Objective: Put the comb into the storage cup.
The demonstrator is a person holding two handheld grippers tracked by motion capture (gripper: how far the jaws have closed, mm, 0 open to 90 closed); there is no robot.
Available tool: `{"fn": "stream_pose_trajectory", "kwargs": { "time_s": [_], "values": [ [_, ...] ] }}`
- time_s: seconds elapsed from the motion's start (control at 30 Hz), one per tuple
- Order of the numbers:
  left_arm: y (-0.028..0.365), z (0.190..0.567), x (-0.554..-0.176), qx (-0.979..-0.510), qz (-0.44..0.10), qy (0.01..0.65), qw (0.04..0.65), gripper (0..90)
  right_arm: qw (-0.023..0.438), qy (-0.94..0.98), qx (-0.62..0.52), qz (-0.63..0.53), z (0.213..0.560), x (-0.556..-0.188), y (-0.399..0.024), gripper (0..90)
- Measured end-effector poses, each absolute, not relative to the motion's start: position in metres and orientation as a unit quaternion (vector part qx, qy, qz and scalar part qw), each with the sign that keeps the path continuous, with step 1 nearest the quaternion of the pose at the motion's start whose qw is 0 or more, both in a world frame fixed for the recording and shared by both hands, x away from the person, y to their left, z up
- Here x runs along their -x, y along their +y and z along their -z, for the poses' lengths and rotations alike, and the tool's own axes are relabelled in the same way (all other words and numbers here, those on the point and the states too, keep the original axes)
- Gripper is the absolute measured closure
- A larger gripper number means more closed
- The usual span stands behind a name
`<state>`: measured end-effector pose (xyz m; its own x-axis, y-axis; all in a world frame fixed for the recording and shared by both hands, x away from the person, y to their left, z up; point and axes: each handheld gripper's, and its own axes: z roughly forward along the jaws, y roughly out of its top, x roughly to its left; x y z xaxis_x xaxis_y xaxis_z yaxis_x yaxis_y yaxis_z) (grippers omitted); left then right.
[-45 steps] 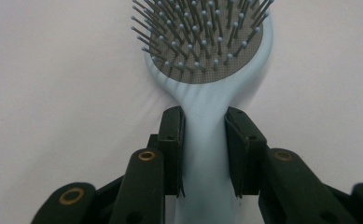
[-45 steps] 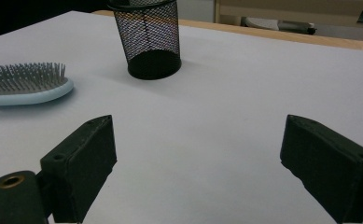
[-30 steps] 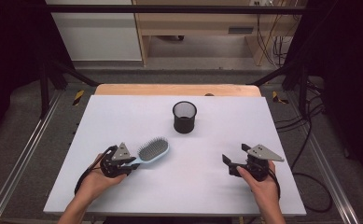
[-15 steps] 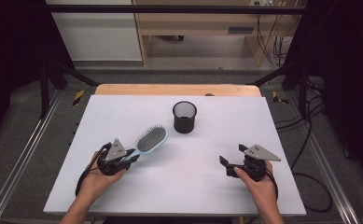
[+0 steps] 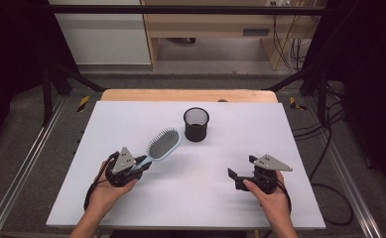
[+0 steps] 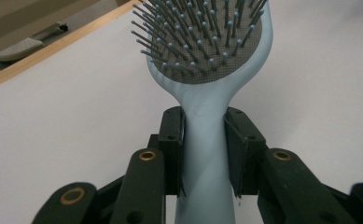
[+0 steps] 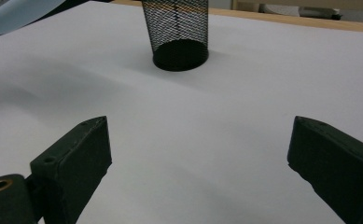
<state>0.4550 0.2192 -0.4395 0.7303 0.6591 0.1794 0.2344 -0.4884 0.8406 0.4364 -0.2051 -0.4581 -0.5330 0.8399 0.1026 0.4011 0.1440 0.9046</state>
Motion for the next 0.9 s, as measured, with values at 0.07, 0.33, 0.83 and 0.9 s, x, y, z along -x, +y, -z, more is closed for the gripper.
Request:
{"fn": "stream_pose_trajectory", "kwargs": {
  "time_s": [0.07, 0.33, 0.83, 0.9],
  "values": [
    [0.217, 0.438, -0.453, -0.823, -0.251, 0.27, 0.432, 69.6, 0.21, 0.719, -0.432, -0.502, 0.457, -0.435, -0.198, 6.2],
    [0.209, 0.433, -0.448, -0.808, -0.255, 0.271, 0.457, 69.7, 0.168, 0.701, -0.437, -0.538, 0.447, -0.437, -0.162, 5.3],
    [0.213, 0.431, -0.445, -0.789, -0.267, 0.279, 0.478, 69.7, 0.108, 0.669, -0.429, -0.597, 0.418, -0.461, -0.075, 4.9],
    [0.213, 0.431, -0.445, -0.788, -0.268, 0.28, 0.479, 69.7, 0.099, 0.667, -0.427, -0.602, 0.417, -0.462, -0.068, 4.9]
  ]
}}
